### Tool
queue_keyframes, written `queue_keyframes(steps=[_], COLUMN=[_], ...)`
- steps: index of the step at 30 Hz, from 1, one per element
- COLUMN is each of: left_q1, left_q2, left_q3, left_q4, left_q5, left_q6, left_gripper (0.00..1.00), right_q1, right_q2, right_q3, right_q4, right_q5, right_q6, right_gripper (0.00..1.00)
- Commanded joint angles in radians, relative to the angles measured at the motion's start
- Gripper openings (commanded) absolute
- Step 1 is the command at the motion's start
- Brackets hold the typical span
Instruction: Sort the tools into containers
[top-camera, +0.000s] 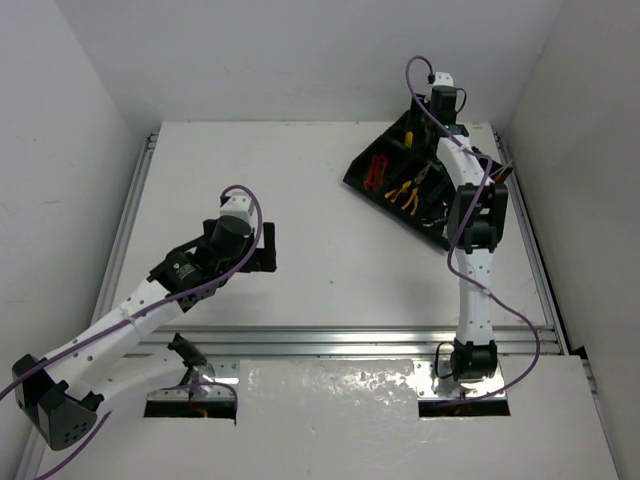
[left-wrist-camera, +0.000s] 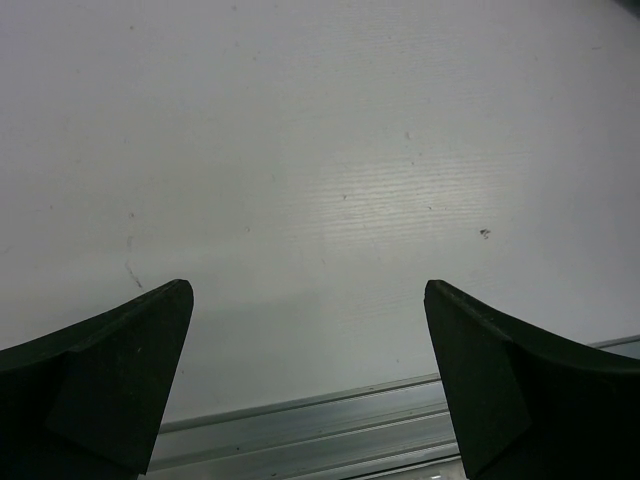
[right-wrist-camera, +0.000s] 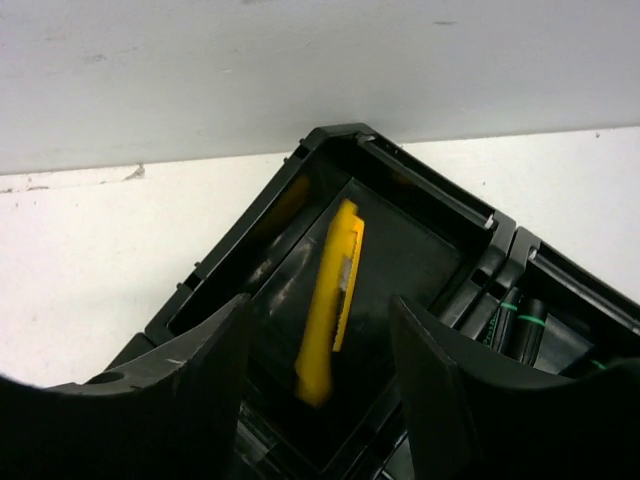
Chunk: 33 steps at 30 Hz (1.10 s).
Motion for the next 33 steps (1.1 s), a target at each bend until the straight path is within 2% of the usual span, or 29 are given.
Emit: queue_keyframes(steps=[1,4,6,7,8,9,11,12,15,18,20,22,23,26,30,33], left_q1=[0.005,0.005,0.017,0.048,0.069,0.123,0.175,0.216,0.264,0.278,0.281,0.284,0.284,0.284,0.284,0.286], left_q2=[-0.02,-0.016,-0.005,-0.002,-0.008,-0.017,-0.061,-0.077,-0.124,-0.18,-0.221,-0.265,-0.279,-0.341,-0.413,-0.431], left_q3=[0.014,0.023,0.037,0.052,0.057,0.057,0.054,0.051,0.048,0.005,-0.018,-0.043,-0.05,-0.095,-0.182,-0.196], left_q4=[0.021,0.008,-0.024,-0.036,-0.045,-0.039,-0.003,0.01,0.039,0.119,0.143,0.168,0.172,0.202,0.252,0.254], left_q5=[-0.022,-0.056,-0.137,-0.175,-0.177,-0.158,-0.127,-0.125,-0.162,-0.156,-0.165,-0.168,-0.17,-0.165,-0.109,-0.105], left_q6=[-0.011,-0.027,-0.067,-0.08,-0.087,-0.089,-0.08,-0.072,-0.039,0.055,0.064,0.066,0.069,0.075,0.069,0.065], left_gripper=[1.0,1.0,1.0,1.0,1.0,1.0,1.0,1.0,1.0,1.0,1.0,1.0,1.0,1.0,1.0,1.0], right_q1=[0.006,0.018,0.043,0.055,0.085,0.102,0.144,0.153,0.173,0.195,0.205,0.21,0.21,0.213,0.216,0.216], right_q2=[-0.088,-0.175,-0.252,-0.369,-0.444,-0.61,-0.782,-0.867,-1.166,-1.416,-1.584,-1.695,-1.802,-1.955,-2.049,-2.073], right_q3=[0.0,-0.003,-0.073,-0.129,-0.211,-0.411,-0.627,-0.834,-1.148,-1.372,-1.489,-1.565,-1.632,-1.692,-1.698,-1.691], right_q4=[0.011,-0.036,-0.119,-0.157,-0.16,-0.138,-0.102,-0.084,-0.078,-0.134,-0.219,-0.263,-0.275,-0.36,-0.42,-0.47], right_q5=[-0.019,-0.027,-0.033,-0.027,-0.018,-0.006,0.019,0.022,0.057,0.126,0.149,0.139,0.136,0.143,-0.033,-0.015], right_q6=[-0.001,0.008,0.021,0.021,0.019,0.016,0.022,0.037,0.082,0.091,0.112,0.117,0.12,0.142,0.162,0.136], right_gripper=[0.58,0.62,0.69,0.75,0.94,0.99,0.99,0.99,0.99,0.99,0.99,0.99,0.99,0.99,0.99,0.99])
